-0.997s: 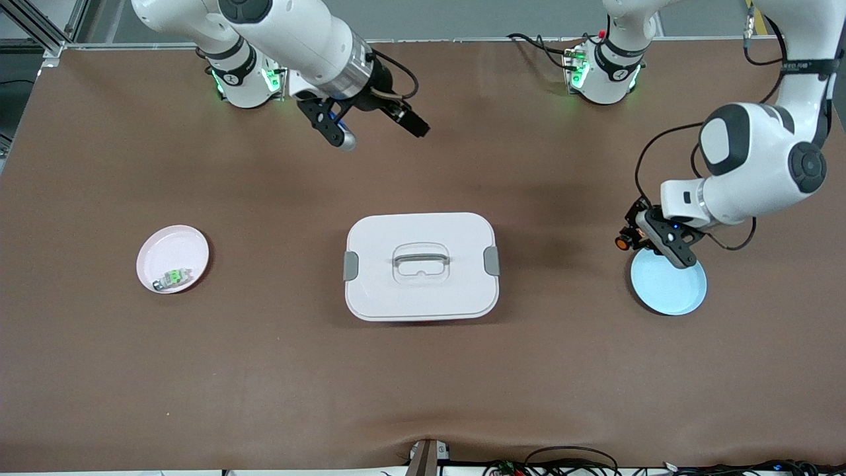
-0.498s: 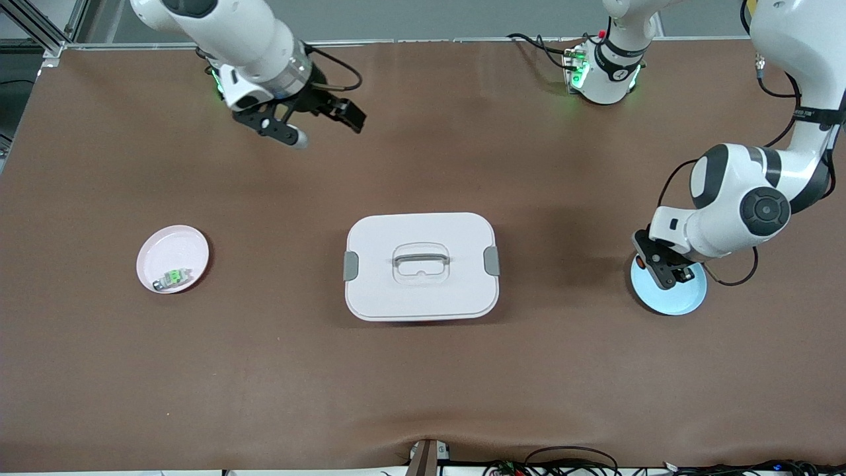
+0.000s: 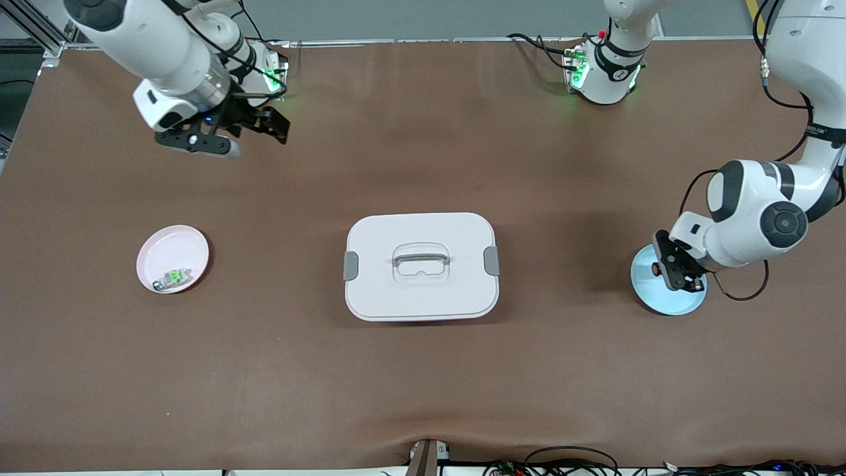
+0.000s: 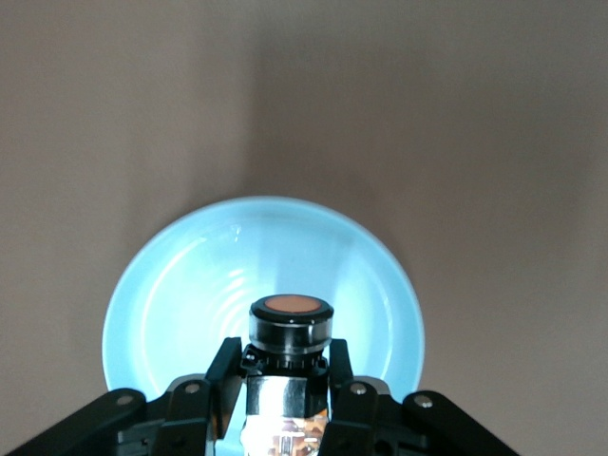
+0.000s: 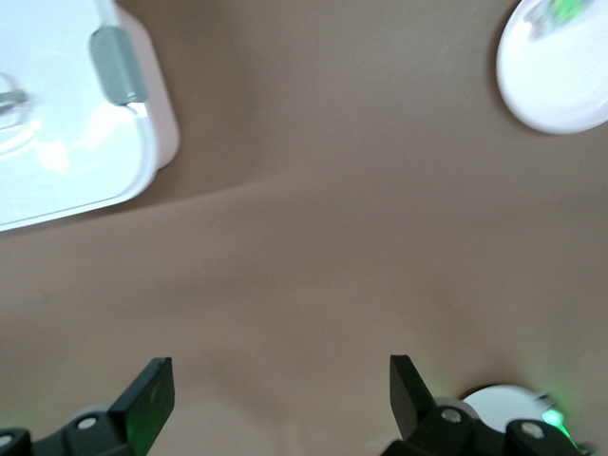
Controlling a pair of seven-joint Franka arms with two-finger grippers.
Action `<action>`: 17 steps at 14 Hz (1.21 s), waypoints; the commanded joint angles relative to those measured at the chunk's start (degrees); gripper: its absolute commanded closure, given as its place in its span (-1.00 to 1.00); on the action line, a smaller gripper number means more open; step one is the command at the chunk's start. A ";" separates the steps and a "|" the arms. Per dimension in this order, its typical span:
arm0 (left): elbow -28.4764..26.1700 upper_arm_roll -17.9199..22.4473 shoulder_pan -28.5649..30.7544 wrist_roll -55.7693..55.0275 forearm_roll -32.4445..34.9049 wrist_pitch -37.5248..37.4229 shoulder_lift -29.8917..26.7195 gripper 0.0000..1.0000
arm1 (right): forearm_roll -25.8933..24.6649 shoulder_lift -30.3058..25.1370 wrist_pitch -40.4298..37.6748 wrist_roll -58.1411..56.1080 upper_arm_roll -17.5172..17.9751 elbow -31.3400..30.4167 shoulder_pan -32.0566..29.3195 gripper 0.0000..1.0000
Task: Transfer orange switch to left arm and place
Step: 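Lower the switch onto the blue plate and open the left gripper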
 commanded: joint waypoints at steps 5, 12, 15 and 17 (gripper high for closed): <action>-1.22 -0.60 4.39 7.23 0.91 5.20 3.62 1.00 | -1.93 -2.85 -0.83 -25.91 1.01 -2.19 -19.78 -1.00; -0.78 -0.95 3.95 6.35 0.91 5.81 3.19 -1.00 | -2.02 1.98 -1.44 -31.04 1.01 7.10 -27.18 -1.00; 0.10 -1.30 3.95 4.26 -0.06 4.77 0.30 -1.00 | -2.11 4.96 -8.80 -30.68 1.01 15.63 -28.76 -1.00; 0.01 -3.40 4.03 -6.94 -1.63 -2.49 -4.26 -1.00 | -2.63 6.03 -11.98 -31.21 1.01 19.16 -29.30 -1.00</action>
